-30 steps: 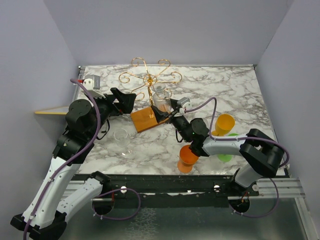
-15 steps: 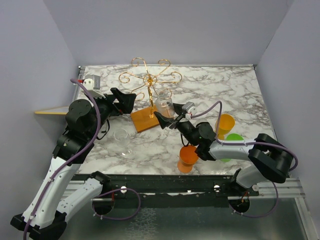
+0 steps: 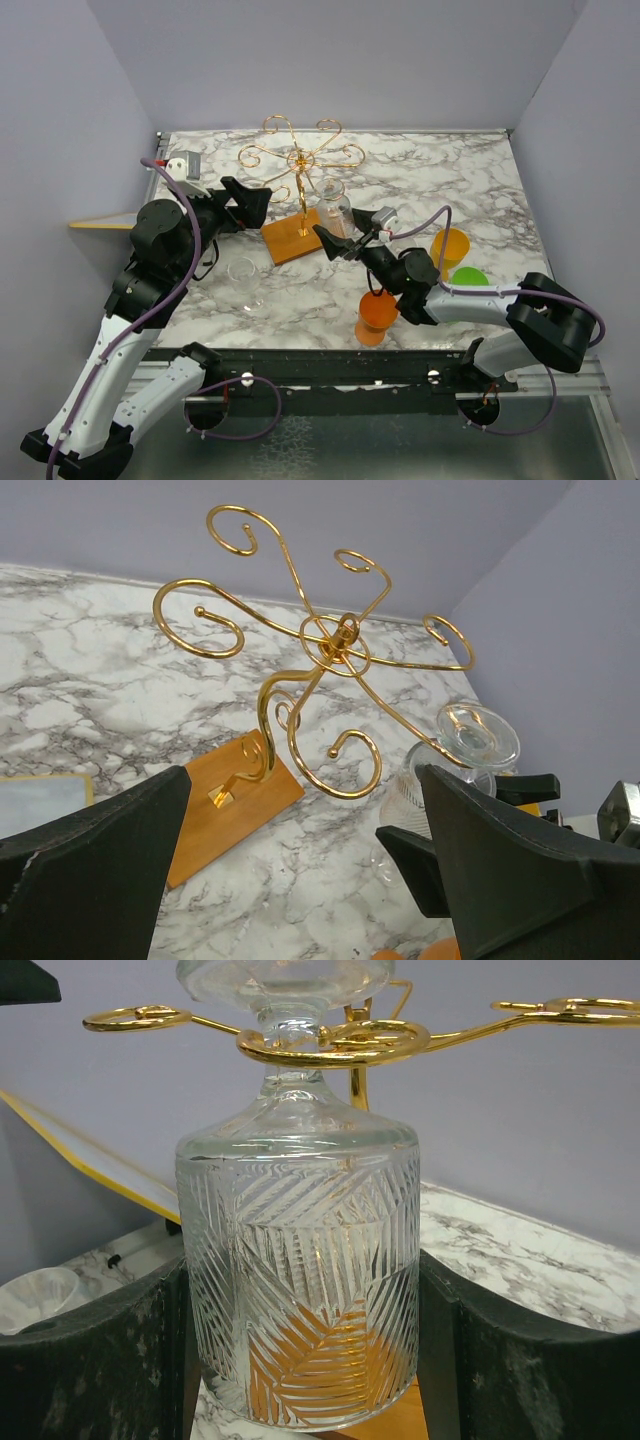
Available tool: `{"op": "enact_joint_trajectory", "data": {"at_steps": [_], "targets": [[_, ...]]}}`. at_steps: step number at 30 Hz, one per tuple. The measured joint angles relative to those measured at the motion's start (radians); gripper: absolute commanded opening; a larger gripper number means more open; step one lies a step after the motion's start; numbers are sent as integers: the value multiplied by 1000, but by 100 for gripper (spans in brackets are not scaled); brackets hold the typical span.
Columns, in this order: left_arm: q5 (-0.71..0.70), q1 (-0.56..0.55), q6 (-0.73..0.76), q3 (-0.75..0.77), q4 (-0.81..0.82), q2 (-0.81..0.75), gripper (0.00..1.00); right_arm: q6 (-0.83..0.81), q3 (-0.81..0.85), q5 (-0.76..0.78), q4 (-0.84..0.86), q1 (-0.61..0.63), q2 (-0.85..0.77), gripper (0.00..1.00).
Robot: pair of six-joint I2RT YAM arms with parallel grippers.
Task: Place the wine glass upside down on the wine glass rack
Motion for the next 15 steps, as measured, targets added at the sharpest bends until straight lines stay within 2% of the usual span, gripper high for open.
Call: {"op": "enact_joint_trajectory", "data": {"at_steps": [15], "targets": [[0, 0, 0, 0, -6, -3, 99, 48, -2, 84, 29, 1, 1, 1]]}}
